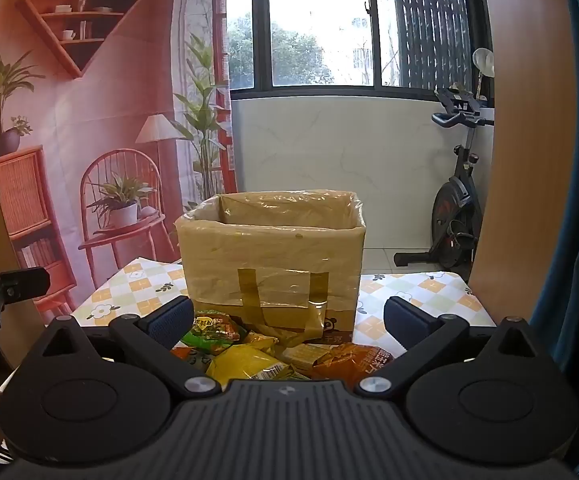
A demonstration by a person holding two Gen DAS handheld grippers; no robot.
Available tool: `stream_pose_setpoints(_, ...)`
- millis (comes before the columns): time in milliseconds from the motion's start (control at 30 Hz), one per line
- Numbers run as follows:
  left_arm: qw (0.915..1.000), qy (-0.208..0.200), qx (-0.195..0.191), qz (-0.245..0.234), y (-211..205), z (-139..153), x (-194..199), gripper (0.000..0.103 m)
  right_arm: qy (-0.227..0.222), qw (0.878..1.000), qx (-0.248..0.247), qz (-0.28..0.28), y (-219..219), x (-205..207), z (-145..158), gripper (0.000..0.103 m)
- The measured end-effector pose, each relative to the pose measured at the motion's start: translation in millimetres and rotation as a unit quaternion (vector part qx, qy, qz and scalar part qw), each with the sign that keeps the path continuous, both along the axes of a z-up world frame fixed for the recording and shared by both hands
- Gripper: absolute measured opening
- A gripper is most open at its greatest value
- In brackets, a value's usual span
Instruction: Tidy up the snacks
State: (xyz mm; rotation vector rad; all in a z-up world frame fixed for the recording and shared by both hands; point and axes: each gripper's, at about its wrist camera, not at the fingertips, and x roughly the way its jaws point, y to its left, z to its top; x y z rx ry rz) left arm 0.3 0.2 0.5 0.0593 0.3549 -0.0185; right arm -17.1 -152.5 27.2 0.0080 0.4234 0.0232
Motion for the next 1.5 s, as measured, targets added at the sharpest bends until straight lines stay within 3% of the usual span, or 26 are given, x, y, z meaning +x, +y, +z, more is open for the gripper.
stream_pose_setpoints(1500,0.9999,-0.002,-0.01,0.005,1,0,-1,0.103,0.002,1.0,0.015,-0.01,-5,-1,-4,0.103)
